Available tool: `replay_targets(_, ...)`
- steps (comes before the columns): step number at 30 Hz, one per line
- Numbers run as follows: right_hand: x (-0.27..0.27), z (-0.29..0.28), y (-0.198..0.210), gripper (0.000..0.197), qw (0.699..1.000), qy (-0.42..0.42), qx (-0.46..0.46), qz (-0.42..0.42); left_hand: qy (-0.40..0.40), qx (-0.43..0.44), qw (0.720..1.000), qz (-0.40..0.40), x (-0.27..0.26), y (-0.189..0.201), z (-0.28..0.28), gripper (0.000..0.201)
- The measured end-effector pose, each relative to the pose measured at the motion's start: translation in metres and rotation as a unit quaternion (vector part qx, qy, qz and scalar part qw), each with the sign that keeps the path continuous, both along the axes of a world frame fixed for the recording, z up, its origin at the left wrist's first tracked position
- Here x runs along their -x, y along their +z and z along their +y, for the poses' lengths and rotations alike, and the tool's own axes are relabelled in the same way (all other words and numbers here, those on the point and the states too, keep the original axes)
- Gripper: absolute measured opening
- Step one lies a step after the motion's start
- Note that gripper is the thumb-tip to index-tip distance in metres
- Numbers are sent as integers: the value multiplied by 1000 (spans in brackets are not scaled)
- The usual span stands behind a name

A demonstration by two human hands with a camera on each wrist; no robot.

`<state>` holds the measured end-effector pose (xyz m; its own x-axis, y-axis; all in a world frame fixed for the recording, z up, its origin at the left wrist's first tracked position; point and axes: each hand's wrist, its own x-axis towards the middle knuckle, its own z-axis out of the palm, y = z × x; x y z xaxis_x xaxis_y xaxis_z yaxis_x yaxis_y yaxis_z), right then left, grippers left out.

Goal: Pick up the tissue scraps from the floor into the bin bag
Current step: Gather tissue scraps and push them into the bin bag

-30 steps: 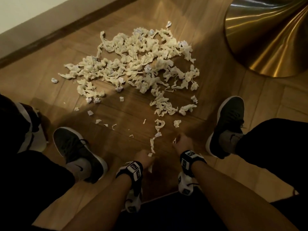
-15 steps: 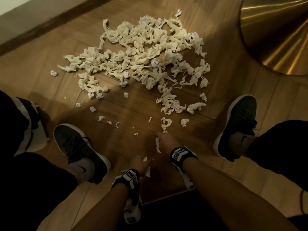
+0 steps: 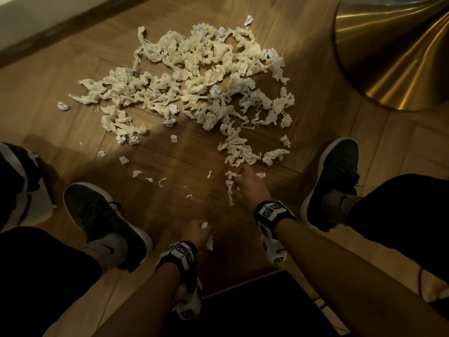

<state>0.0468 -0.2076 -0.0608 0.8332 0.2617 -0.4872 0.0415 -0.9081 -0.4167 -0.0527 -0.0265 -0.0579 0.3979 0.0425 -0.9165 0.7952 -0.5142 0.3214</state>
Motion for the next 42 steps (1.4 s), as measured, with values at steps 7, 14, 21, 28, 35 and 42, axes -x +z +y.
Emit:
replay_targets(7,-13,14,-19,9,997,48,18,60,15,-9,1000,-8,7,3,7,29)
replay_targets(14,-28,-3,-14,12,992,-29,-38,117,14,-11,1000,5,-1,5,11,26)
replay_targets(21,-58,-24,0,55,971,-203,-108,60,-3,-4,1000,4,-1,5,-1,27)
replay_targets(28,-96,-8,-18,20,983,-119,76,115,14,-19,1000,17,-1,13,4,28)
replay_targets(35,-91,4,42,18,986,-65,78,134,136,17,991,6,-29,32,4,31)
replay_targets(42,-27,40,121,9,979,123,45,158,299,75,951,-33,-56,93,-24,19)
